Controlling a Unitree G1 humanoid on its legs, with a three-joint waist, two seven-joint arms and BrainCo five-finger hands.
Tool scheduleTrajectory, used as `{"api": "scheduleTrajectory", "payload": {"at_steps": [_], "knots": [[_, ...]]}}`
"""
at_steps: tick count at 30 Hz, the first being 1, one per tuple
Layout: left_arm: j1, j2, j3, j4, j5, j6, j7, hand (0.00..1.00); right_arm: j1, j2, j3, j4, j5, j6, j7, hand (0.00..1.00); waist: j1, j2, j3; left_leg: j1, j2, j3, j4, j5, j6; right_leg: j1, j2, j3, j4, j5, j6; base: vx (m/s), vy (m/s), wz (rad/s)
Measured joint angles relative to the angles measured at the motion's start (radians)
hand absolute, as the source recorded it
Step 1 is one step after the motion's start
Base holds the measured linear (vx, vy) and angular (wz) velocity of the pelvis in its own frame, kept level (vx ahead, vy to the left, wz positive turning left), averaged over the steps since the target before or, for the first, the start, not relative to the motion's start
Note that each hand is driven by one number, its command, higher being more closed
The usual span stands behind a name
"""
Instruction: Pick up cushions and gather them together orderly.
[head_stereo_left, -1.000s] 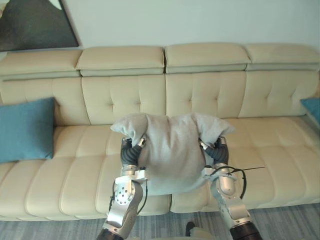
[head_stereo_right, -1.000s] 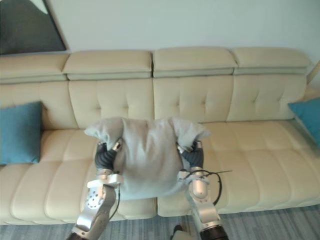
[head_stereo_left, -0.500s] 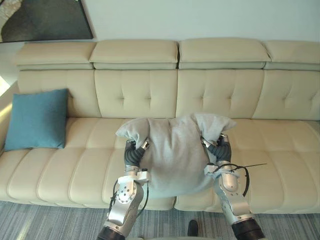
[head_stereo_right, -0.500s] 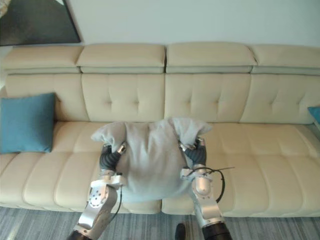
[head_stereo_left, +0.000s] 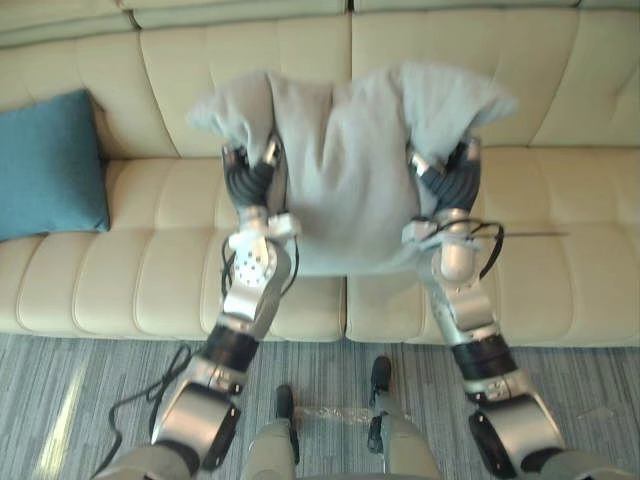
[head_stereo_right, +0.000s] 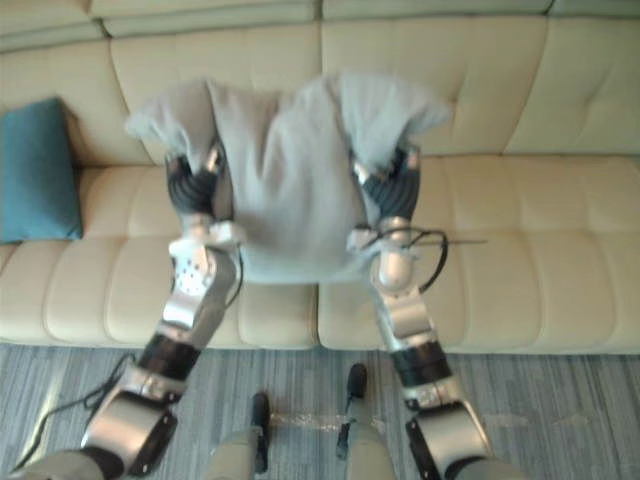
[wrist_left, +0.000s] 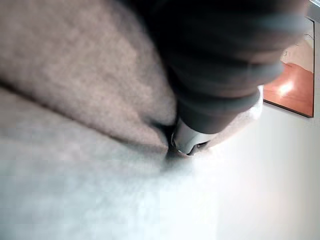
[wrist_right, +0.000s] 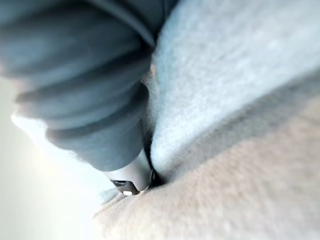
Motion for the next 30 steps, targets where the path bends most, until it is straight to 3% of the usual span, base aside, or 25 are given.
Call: {"api": "scheduleTrajectory", "payload": {"at_steps": [7,16,17,18,19,25,30], "knots": [[-0.322,0.004,0.129,0.213,-0.001,0.002,0.022,1.0,-0.322,-0.02,-0.04,0.268,0.006,-0.016,-0.042,1.0,0.001,0.005,0.065,-0.116,0.002,0.017,-0.047,0.056,-0.016,-0.142,0.0,0.005,-0.004,0.039,-0.016,-0.04,0.0,0.03],[-0.39,-0.014,0.23,0.345,-0.051,0.015,-0.024,1.0,-0.451,-0.013,-0.054,0.468,0.106,-0.011,-0.011,1.0,0.01,0.009,0.097,-0.214,0.001,0.018,-0.049,0.056,-0.016,-0.238,-0.004,-0.003,0.0,0.039,-0.016,-0.02,0.024,0.06],[-0.39,-0.021,0.234,0.366,-0.067,0.016,-0.025,0.0,-0.452,-0.012,-0.054,0.481,0.126,-0.01,-0.009,1.0,0.012,0.009,0.097,-0.221,0.002,0.018,-0.049,0.056,-0.016,-0.244,-0.004,-0.003,0.0,0.039,-0.016,-0.02,0.019,0.04],[-0.39,-0.033,0.242,0.372,-0.074,0.016,-0.029,0.0,-0.453,-0.011,-0.054,0.49,0.132,-0.009,-0.009,1.0,0.013,0.01,0.104,-0.221,0.002,0.018,-0.049,0.056,-0.016,-0.244,-0.004,-0.004,0.001,0.039,-0.016,0.0,0.0,0.0],[-0.393,-0.044,0.264,0.372,-0.079,0.014,-0.042,0.0,-0.457,-0.012,-0.056,0.49,0.135,-0.009,-0.009,0.0,0.012,0.011,0.115,-0.221,0.001,0.02,-0.049,0.056,-0.016,-0.244,-0.005,-0.004,0.002,0.039,-0.016,0.0,0.0,0.0],[-0.407,-0.014,0.285,0.396,-0.11,0.013,-0.091,0.0,-0.497,-0.034,-0.087,0.5,0.176,-0.013,-0.004,0.0,0.01,0.019,0.126,-0.221,0.0,0.025,-0.07,0.058,-0.016,-0.256,-0.005,-0.002,0.002,0.035,-0.01,-0.03,0.013,0.0],[-0.462,0.06,0.272,0.443,-0.128,0.026,-0.179,0.0,-0.586,-0.138,-0.081,0.59,0.302,-0.013,0.113,0.0,0.008,0.018,0.158,-0.244,0.0,0.022,-0.079,0.074,-0.02,-0.281,-0.005,-0.003,0.002,0.033,-0.007,-0.05,0.01,0.04]]}}
